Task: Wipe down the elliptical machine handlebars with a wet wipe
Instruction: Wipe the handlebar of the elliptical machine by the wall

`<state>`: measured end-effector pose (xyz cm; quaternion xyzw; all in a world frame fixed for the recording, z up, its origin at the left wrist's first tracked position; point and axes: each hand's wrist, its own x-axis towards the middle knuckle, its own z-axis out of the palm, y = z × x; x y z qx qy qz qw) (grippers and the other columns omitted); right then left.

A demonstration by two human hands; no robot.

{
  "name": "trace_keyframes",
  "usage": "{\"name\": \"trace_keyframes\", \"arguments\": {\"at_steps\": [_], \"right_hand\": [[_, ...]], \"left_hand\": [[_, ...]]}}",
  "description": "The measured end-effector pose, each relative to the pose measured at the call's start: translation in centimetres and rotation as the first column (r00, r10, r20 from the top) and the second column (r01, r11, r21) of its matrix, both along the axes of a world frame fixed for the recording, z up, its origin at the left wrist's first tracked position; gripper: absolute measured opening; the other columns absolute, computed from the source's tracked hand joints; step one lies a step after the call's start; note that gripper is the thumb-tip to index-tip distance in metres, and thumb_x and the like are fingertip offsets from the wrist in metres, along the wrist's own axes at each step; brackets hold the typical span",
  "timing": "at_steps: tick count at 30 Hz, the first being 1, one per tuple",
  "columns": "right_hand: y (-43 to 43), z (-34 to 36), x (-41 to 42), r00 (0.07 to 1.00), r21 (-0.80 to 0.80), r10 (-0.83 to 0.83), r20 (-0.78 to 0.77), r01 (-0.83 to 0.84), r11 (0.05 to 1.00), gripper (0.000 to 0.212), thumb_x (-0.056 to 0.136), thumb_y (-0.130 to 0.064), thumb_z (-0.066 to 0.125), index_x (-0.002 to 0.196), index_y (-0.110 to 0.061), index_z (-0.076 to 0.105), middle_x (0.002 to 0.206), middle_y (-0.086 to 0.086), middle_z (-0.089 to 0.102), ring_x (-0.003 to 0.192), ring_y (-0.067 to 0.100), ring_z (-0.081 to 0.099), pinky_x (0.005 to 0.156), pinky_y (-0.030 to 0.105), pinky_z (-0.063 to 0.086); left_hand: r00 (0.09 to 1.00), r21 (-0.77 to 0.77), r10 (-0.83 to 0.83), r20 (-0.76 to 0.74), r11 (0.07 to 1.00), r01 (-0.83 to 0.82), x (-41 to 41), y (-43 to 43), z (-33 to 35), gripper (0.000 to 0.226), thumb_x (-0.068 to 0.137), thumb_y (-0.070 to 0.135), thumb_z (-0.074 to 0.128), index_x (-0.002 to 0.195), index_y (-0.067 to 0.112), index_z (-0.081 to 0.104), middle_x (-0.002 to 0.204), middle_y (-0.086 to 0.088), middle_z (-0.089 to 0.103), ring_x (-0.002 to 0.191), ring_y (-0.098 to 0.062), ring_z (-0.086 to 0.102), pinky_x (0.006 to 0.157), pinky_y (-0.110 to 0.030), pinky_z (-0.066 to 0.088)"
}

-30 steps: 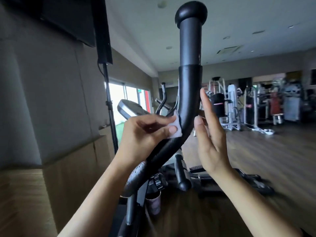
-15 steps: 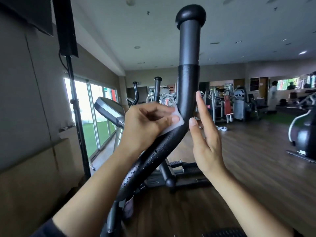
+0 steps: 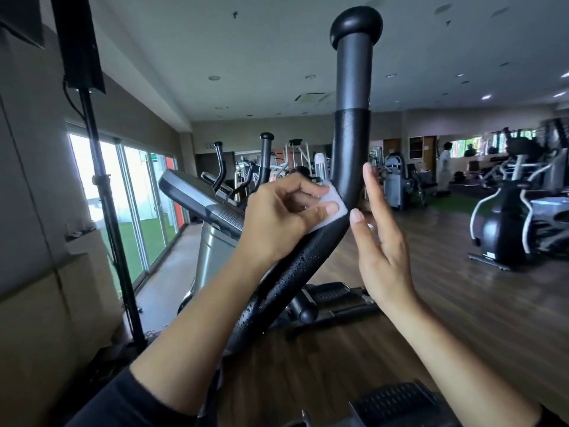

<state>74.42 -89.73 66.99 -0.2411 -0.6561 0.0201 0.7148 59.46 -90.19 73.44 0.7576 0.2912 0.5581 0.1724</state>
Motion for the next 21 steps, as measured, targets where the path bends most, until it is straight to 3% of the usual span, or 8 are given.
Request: {"name": "trace_keyframes", "arguments": {"at_steps": [1,4,6,11,14,17,21], "right_hand": [[-0.1,-0.2,-0.2,1.000,-0.007,-0.014,-0.005,0.014,1.000,0.052,0.099,-0.014,0.043,0.146,-0.027,0.027,0.154,-0.017,0.026,0.144,0.003,0.022,0.118,0.039,0.025],[-0.3,-0.7,-0.6,0.999,-0.023,-0.038,-0.022,0.038,0.999,0.051,0.099,-0.018,0.043,0.147,-0.028,0.027,0.156,-0.013,0.026,0.145,0.007,0.022,0.118,0.044,0.024],[-0.3,-0.9,-0.6,0.998,-0.019,-0.065,-0.020,0.065,0.998,0.052,0.099,-0.020,0.043,0.147,-0.031,0.026,0.155,-0.016,0.026,0.144,0.015,0.028,0.115,0.050,0.028],[-0.6,-1.4,-1.1,0.992,-0.040,-0.120,-0.030,0.118,0.992,0.055,0.099,-0.022,0.046,0.148,-0.038,0.027,0.154,-0.021,0.028,0.139,0.020,0.038,0.113,0.051,0.032],[-0.9,-1.8,-1.5,0.992,-0.038,-0.121,-0.047,0.120,0.992,0.055,0.098,-0.022,0.049,0.147,-0.039,0.028,0.153,-0.017,0.031,0.137,0.020,0.040,0.112,0.050,0.033],[-0.8,-2.0,-1.7,0.993,-0.040,-0.113,-0.046,0.111,0.993,0.055,0.097,-0.028,0.048,0.146,-0.041,0.027,0.153,-0.010,0.036,0.136,0.023,0.042,0.111,0.051,0.035],[-0.6,-2.0,-1.6,0.994,-0.051,-0.093,-0.061,0.090,0.995,0.055,0.097,-0.030,0.048,0.146,-0.044,0.028,0.151,-0.001,0.040,0.136,0.026,0.041,0.111,0.052,0.033]], "left_hand": [[0.999,-0.011,-0.013,-0.052,1.000,0.013,-0.8,-0.1,-0.4,0.017,0.071,0.019,0.082,0.084,0.023,0.072,0.080,-0.003,0.074,0.071,-0.009,0.066,0.075,-0.030,0.055],[0.983,-0.050,-0.055,-0.174,0.998,0.047,-3.6,-0.8,-1.6,0.016,0.072,0.009,0.081,0.085,0.015,0.074,0.079,0.002,0.073,0.063,0.004,0.061,0.066,-0.009,0.045],[0.984,-0.052,-0.063,-0.164,0.997,0.055,-4.4,-1.3,-1.9,0.015,0.072,0.004,0.079,0.084,0.011,0.074,0.084,-0.001,0.074,0.063,0.005,0.061,0.065,-0.006,0.043],[0.998,-0.035,-0.057,0.034,0.998,0.058,-1.7,-1.3,-1.7,0.019,0.077,0.005,0.077,0.084,0.022,0.074,0.078,-0.001,0.074,0.068,-0.009,0.065,0.073,-0.026,0.055],[0.996,-0.030,-0.081,0.038,0.996,0.082,-1.9,-1.0,-2.5,0.020,0.076,0.012,0.079,0.083,0.029,0.075,0.083,0.001,0.075,0.073,-0.013,0.067,0.080,-0.038,0.055],[0.999,0.004,-0.018,-0.049,1.000,0.018,-3.8,-1.0,-3.6,0.016,0.070,0.029,0.080,0.079,0.041,0.075,0.087,0.008,0.075,0.071,-0.008,0.065,0.079,-0.033,0.053],[0.999,0.000,0.038,-0.014,0.999,-0.038,-2.7,-0.9,-3.1,0.015,0.073,0.024,0.081,0.085,0.031,0.076,0.078,0.009,0.074,0.071,-0.008,0.068,0.081,-0.036,0.056]]}}
